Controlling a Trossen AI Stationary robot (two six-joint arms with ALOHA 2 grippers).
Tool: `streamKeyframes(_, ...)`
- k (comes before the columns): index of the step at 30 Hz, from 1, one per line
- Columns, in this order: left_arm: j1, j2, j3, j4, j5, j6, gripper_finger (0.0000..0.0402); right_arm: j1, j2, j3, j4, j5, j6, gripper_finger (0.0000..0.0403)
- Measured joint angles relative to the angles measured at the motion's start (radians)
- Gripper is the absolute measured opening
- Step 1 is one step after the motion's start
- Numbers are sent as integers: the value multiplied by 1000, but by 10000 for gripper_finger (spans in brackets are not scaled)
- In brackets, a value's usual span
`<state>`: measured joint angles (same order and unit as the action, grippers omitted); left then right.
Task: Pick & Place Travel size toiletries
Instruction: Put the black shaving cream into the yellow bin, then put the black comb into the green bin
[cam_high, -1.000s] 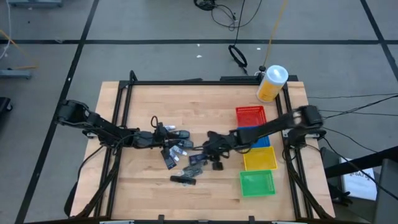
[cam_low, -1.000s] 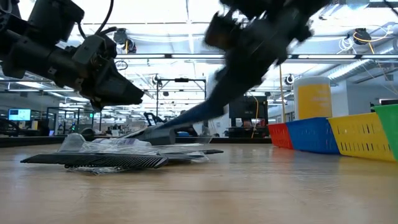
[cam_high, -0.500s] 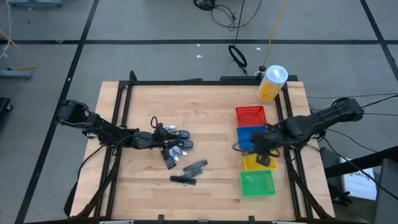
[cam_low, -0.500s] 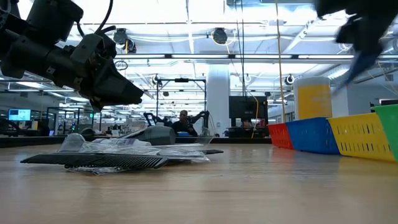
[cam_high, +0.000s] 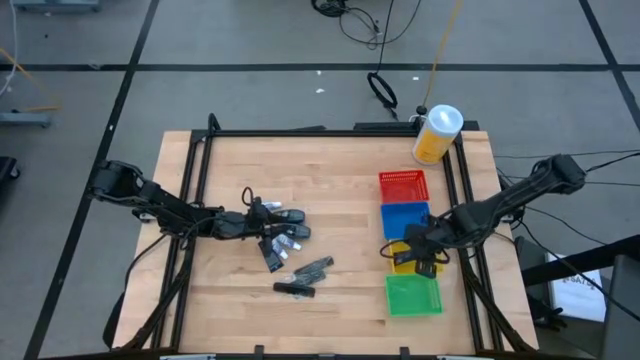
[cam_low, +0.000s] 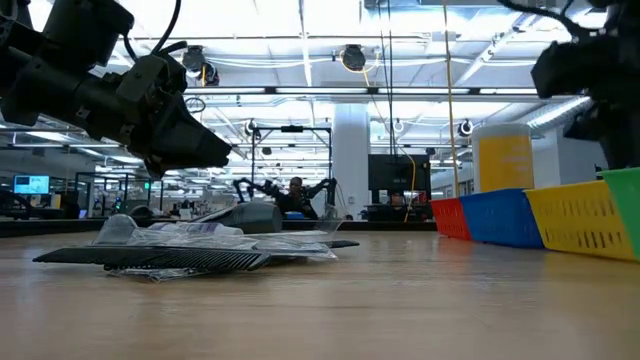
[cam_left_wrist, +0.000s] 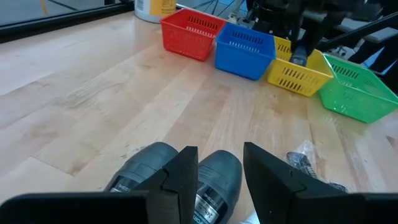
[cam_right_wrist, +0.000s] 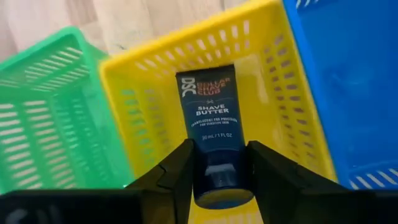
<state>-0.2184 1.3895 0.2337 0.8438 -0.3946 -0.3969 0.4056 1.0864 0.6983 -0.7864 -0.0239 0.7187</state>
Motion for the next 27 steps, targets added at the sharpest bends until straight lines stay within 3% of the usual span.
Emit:
streamKeyframes(11, 0, 0, 0, 3, 0, 6, 127, -53, -11, -28, -42, 23, -2, 223)
streamKeyframes(17, 0, 0, 0, 65, 0, 10, 127, -59, -33, 75, -48, 47, -2, 224)
streamKeyframes(23, -5, 0, 0, 100, -1, 18, 127, -54, -15, 103, 280, 148, -128, 202)
streamKeyframes(27, -22, 0, 0, 100, -2, 21, 127, -60, 73, 85, 543, 208, -262, 192)
